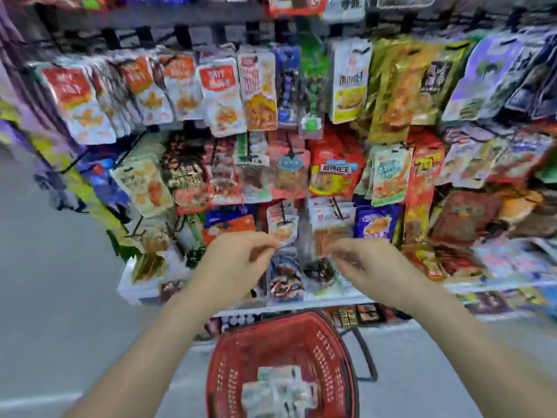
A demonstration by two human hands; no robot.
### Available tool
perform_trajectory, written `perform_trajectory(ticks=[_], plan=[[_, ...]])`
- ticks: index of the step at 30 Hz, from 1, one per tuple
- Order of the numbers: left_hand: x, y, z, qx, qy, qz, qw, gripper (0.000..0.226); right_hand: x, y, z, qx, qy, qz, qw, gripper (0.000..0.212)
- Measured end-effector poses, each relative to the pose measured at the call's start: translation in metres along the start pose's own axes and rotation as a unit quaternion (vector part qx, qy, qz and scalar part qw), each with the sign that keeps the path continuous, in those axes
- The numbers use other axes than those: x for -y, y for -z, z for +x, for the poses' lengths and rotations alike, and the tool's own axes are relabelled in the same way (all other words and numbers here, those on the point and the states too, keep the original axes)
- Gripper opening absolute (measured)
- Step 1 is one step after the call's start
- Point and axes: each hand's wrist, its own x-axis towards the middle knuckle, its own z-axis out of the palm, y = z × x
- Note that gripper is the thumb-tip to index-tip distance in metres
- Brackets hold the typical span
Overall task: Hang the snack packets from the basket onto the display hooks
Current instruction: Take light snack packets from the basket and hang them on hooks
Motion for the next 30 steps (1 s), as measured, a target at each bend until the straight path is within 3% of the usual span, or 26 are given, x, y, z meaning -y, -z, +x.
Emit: perform_trajectory(ticks=[6, 10, 15, 21, 24, 30], plan=[[0.053, -0.087, -0.064, 0.038, 0.107, -0.033, 0.993, 0.024, -0.043, -0.111, -0.033, 0.089, -0.106, 0.12, 0.983, 0.034], [0.099, -0.168, -0.109, 0.072, 0.184, -0.06, 0.978, 0.021, -0.077, -0.203, -0.052, 0.106, -0.161, 0.217, 0.957, 0.039], [0.174, -0.287, -0.145, 0.117, 0.224, -0.085, 0.964, 0.021, -0.118, -0.322, -0.058, 0.111, -0.218, 0.274, 0.93, 0.037], [0.305, -0.463, -0.164, 0.181, 0.22, -0.084, 0.955, 0.023, -0.188, -0.512, -0.014, 0.168, -0.184, 0.217, 0.944, 0.045], [0.362, -0.543, -0.163, 0.237, 0.198, -0.042, 0.95, 0.03, -0.219, -0.599, 0.016, 0.247, -0.149, 0.172, 0.942, 0.056], [0.445, -0.658, -0.137, 0.34, 0.148, 0.019, 0.929, 0.064, -0.273, -0.716, 0.062, 0.344, -0.11, 0.012, 0.932, 0.051]])
